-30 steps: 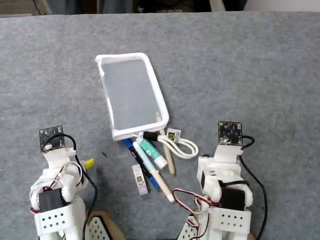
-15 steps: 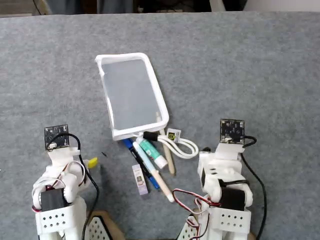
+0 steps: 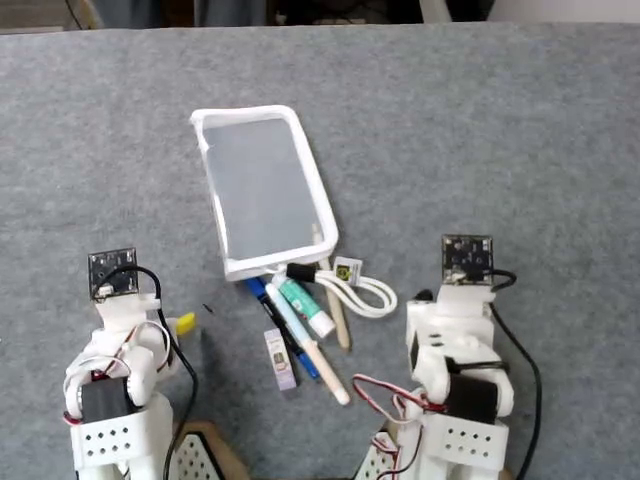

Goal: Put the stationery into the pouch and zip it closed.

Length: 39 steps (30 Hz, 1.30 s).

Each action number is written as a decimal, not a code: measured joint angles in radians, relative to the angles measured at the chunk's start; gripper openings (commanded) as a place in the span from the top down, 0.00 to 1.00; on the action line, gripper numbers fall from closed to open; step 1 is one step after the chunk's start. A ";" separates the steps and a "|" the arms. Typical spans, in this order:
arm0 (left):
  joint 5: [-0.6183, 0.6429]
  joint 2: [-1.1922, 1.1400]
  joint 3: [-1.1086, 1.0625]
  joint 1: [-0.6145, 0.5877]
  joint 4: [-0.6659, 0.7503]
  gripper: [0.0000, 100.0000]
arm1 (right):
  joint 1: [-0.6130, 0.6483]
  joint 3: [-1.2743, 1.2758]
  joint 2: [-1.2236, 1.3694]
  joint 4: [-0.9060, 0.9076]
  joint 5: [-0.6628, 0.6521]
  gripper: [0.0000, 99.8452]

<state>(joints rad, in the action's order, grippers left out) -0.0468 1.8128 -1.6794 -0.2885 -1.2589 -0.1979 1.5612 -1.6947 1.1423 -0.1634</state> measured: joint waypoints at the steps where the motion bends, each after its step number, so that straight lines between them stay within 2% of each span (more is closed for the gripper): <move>1: 0.000 0.000 0.003 0.000 0.000 0.70 | 0.000 -0.032 0.041 0.000 0.000 0.81; 6: 0.000 -0.015 0.095 0.000 -0.048 0.70 | 0.000 -0.288 0.388 0.012 0.000 0.81; 10: 0.000 -0.130 0.176 0.000 -0.054 0.70 | 0.005 -0.546 0.753 0.138 -0.003 0.81; 14: 0.000 -0.348 0.287 0.000 -0.037 0.70 | 0.123 -0.766 1.076 0.288 -0.077 0.81; 17: 0.000 -0.568 0.396 0.000 -0.029 0.70 | 0.245 -0.824 1.241 0.319 -0.094 0.81; 22: 0.000 -0.954 0.489 0.000 -0.011 0.70 | 0.402 -0.839 1.350 0.310 -0.094 0.81; 29: 0.000 -1.330 0.525 -0.046 0.114 0.70 | 0.437 -0.839 1.364 0.222 -0.104 0.81; 33: 0.000 -1.421 0.557 -0.055 0.132 0.70 | 0.473 -0.839 1.364 0.147 -0.103 0.81; 39: 0.000 -1.452 0.563 -0.057 0.132 0.70 | 0.591 -0.836 1.395 0.074 -0.107 0.81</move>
<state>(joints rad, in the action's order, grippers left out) -0.0468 0.3613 -1.1162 -0.3452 -1.1270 0.3928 0.7250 -0.3000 1.2160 -0.2708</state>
